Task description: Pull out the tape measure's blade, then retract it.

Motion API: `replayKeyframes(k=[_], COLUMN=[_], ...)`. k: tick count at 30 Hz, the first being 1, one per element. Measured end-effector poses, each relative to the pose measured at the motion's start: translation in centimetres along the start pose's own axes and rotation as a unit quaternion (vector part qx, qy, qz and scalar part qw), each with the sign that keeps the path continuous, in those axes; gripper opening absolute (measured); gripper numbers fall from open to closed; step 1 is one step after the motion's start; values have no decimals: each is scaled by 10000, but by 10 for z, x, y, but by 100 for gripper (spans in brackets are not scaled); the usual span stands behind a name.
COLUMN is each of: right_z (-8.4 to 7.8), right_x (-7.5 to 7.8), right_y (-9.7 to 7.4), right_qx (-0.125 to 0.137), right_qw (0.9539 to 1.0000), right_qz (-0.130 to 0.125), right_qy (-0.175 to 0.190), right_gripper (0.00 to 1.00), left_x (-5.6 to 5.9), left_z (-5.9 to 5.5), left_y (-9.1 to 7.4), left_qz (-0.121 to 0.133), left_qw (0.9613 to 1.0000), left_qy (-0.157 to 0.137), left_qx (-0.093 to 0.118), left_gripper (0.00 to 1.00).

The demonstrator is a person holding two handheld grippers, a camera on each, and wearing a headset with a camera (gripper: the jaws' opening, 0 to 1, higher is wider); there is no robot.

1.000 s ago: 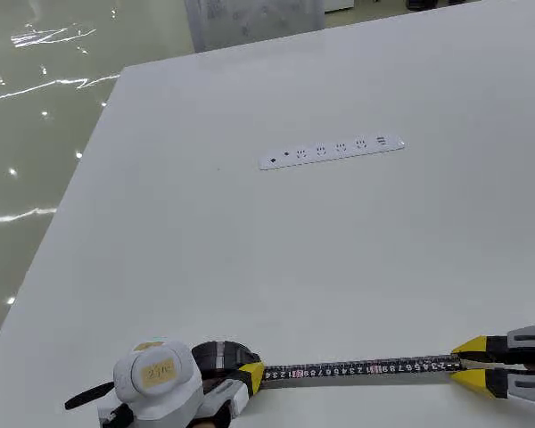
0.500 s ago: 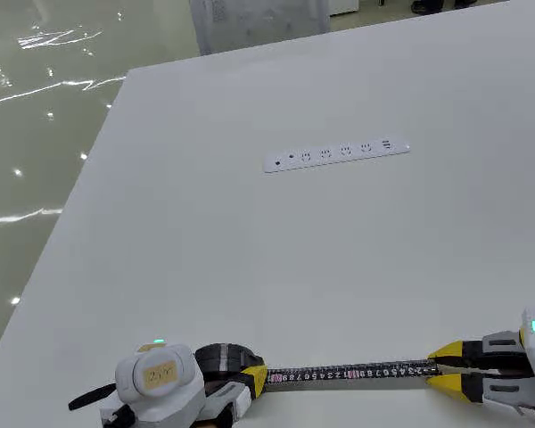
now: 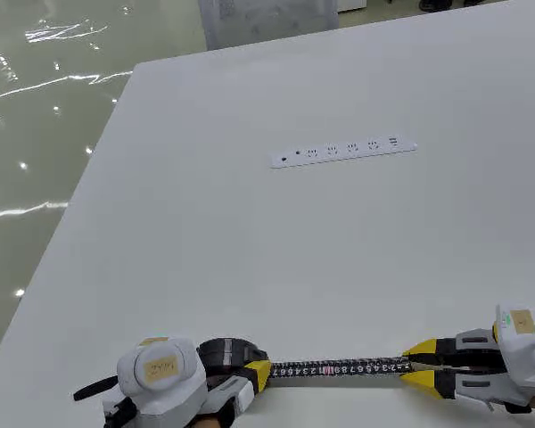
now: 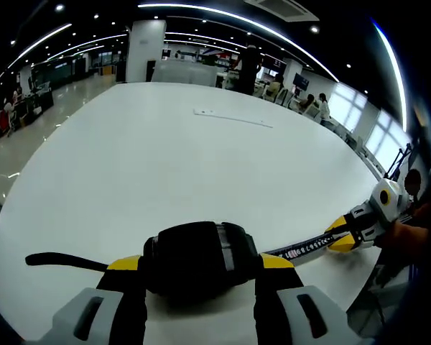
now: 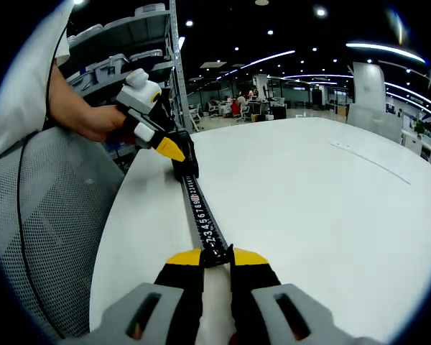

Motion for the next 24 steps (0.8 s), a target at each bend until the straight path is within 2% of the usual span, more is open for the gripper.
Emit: replayKeyframes(k=[12,24], right_z=[1,13], right_x=[-3,-9], right_y=[11,38], right_qx=[127,218], right_qw=[9997,9992], right_qz=[129,312], right_qy=[146,141], right_gripper=[12,12], left_x=[-1,-1], left_z=[0,0], left_y=[0,0], left_qz=[-28,-41], left_qw=[10000,9999], left_qy=[-51,-102], left_qx=[22,23], left_gripper=[57,57])
Point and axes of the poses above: the centre of the closed fingertips' face, and the gripper's own axes: y roughly forward along the fingers, x roughly to its right, z roughly out of its top, the point moved 6 cm from there along -y, roughly backward along the fingers, and after that the axes turned 5 degrees about x, right-handed, at the moved point
